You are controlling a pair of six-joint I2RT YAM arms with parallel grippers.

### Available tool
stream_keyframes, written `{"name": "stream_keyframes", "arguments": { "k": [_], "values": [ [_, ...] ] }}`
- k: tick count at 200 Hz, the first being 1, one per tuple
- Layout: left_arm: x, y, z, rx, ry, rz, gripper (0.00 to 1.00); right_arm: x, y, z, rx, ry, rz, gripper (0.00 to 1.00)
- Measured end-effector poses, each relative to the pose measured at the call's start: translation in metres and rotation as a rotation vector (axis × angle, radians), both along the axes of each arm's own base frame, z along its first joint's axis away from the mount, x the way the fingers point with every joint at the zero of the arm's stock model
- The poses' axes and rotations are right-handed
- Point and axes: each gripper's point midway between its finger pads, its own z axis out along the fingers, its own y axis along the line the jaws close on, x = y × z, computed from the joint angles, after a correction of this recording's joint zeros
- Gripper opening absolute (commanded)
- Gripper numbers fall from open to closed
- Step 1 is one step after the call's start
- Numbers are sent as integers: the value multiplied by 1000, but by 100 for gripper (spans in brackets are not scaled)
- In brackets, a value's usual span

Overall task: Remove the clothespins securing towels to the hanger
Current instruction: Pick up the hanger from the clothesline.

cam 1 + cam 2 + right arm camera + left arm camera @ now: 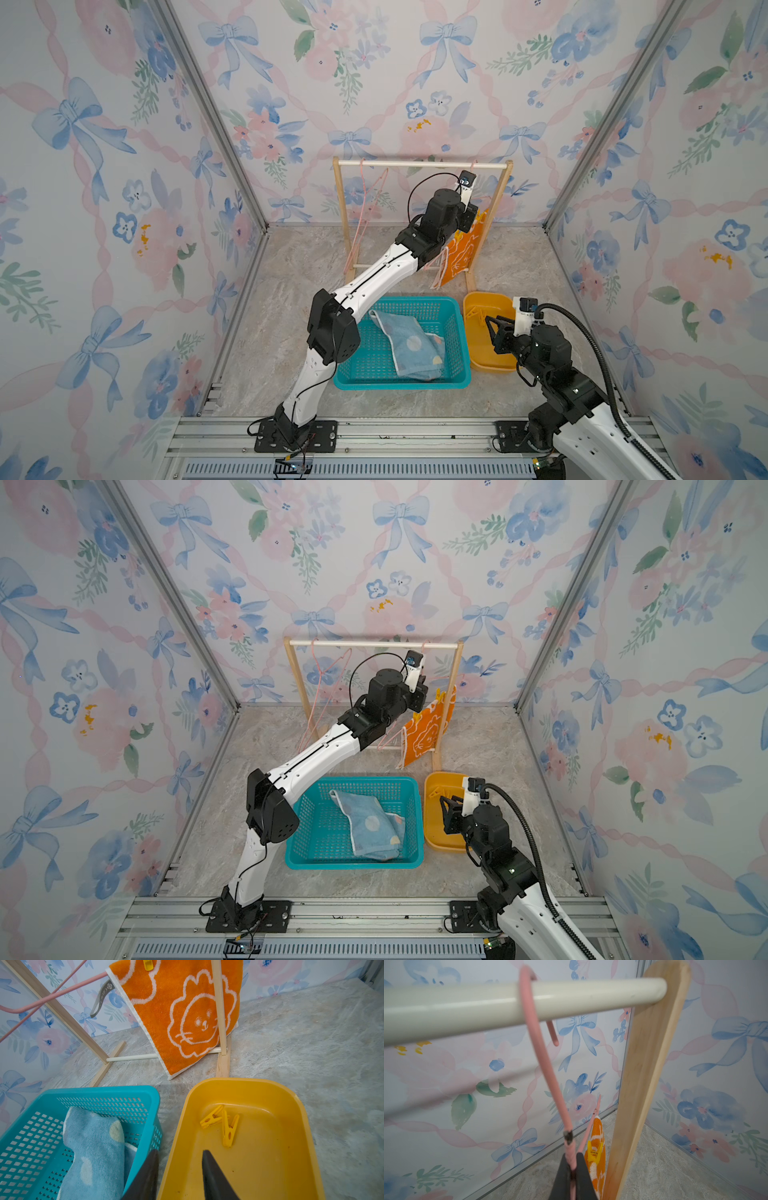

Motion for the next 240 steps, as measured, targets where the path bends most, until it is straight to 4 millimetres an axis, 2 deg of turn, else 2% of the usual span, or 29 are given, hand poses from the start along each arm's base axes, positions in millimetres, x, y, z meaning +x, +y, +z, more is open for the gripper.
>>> {"name": "stream_keyframes", "arguments": {
  "k": [48,118,157,202,240],
  "values": [
    [-5,11,11,21,-18,24,0,-1,1,-2,-2,9,7,37],
    [-26,33,65,-7,-92,29,0,-4,4,1,0,17,29,37],
    [-46,49,79,7,-104,8,0,-6,6,11,-19,9,55,37],
    [-80,84,86,37,-103,-29,0,-7,11,33,-34,-36,101,37],
    [-107,127,98,13,-108,-47,0,-5,20,40,-44,-39,144,37]
  ]
}}
